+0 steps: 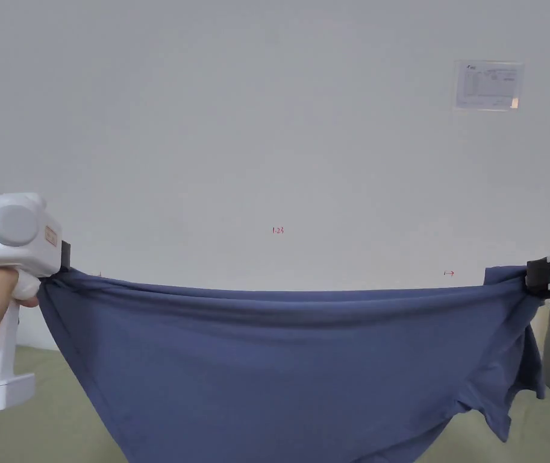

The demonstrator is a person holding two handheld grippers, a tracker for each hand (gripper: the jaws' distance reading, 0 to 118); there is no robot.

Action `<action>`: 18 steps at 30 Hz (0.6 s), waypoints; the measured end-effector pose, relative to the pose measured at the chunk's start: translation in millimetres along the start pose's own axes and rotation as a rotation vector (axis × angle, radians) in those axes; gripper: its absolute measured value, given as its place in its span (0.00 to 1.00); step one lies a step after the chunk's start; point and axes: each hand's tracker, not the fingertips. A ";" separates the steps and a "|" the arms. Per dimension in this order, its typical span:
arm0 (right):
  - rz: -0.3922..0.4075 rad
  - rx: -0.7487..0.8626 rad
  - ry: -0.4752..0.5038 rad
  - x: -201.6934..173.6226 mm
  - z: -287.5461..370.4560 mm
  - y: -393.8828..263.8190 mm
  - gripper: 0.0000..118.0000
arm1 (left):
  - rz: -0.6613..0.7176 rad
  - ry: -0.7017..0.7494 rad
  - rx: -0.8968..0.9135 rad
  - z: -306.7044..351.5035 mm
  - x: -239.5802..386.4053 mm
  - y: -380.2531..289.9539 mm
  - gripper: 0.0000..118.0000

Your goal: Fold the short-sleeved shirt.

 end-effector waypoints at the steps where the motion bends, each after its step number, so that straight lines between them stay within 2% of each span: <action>1: 0.003 -0.003 -0.004 -1.3 -10.7 0.4 0.05 | 0.011 -0.001 -0.001 -7.9 1.4 0.2 0.01; 9: 0.012 -0.056 -0.015 -15.9 -68.5 -43.8 0.05 | -0.040 0.065 -0.028 -72.6 7.1 -49.9 0.01; 13: 0.037 -0.130 -0.023 -14.0 -67.3 -105.2 0.05 | -0.060 0.054 -0.129 -86.6 -3.9 -104.4 0.01; 17: 0.055 -0.226 -0.024 -4.2 -39.1 -183.2 0.05 | -0.102 0.019 -0.214 -71.6 -21.2 -176.3 0.01; 18: 0.026 -0.227 -0.009 1.3 -25.9 -206.1 0.05 | -0.086 0.012 -0.227 -59.5 -25.4 -197.2 0.01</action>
